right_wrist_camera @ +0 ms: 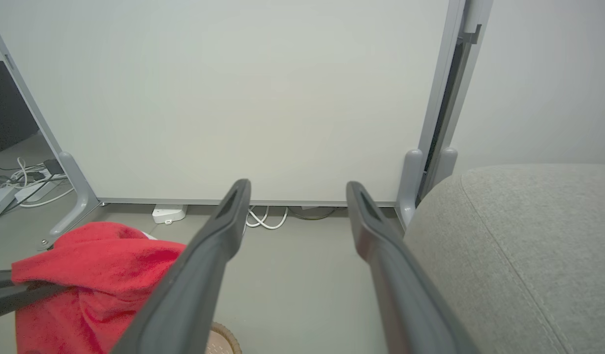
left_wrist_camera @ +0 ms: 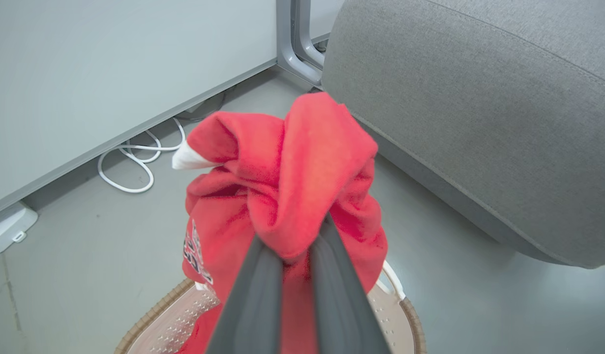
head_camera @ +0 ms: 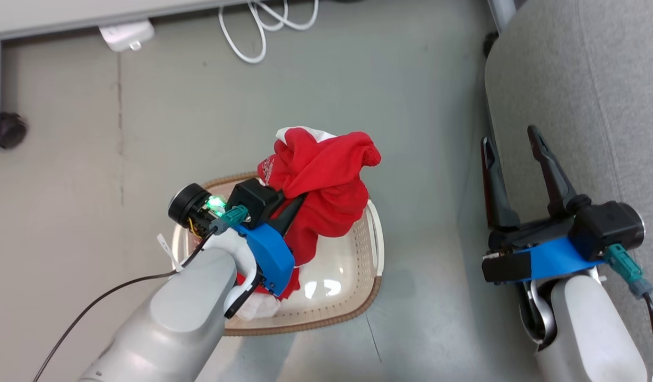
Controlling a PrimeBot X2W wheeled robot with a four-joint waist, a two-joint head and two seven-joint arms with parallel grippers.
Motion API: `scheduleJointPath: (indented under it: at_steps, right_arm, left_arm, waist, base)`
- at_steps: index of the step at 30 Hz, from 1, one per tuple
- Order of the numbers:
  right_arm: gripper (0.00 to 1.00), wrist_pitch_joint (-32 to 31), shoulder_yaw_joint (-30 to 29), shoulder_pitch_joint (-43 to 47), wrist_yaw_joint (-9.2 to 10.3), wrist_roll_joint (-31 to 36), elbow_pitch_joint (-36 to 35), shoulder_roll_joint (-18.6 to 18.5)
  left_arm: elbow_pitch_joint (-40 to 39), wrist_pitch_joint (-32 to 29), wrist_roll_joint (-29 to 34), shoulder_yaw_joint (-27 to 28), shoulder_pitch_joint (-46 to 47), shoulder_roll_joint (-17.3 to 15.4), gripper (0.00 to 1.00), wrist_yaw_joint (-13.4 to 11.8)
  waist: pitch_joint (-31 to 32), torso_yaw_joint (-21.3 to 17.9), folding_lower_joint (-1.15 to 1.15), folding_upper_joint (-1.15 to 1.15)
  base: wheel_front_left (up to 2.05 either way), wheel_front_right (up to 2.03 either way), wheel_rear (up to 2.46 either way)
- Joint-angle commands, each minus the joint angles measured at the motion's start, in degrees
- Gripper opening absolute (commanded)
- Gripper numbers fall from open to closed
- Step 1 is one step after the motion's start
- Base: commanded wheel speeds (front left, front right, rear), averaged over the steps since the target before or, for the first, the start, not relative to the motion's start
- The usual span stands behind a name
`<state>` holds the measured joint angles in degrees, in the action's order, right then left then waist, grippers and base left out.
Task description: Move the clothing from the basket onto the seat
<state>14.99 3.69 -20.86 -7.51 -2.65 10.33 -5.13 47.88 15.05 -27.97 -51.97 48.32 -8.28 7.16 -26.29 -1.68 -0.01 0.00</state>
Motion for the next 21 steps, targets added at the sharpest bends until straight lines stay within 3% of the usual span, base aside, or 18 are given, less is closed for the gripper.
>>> scheduleJointPath:
  at_steps: [1,12,21]
  right_arm:
    - [1.00,0.3,0.0,1.0,0.04,-0.5,0.2,-0.2]
    - [1.00,0.3,-0.1,6.1,0.04,-0.9,2.5,0.5]
    - [1.00,0.3,-0.5,9.6,0.04,-1.1,3.2,1.1]
  left_arm:
    - [-0.8,0.2,0.5,0.8,-0.9,-0.3,0.00,-0.3]
    - [-9.2,0.2,4.6,7.8,-6.2,0.1,0.00,-0.1]
    - [-15.1,0.2,7.2,11.5,-7.5,0.5,0.00,0.1]
  waist:
    - [2.6,1.2,0.01,0.00]
    - [13.2,2.3,0.01,0.00]
    - [18.4,3.0,0.01,0.00]
  base:
    - [0.00,0.00,0.00]
    - [0.00,0.00,0.00]
    - [0.00,0.00,0.00]
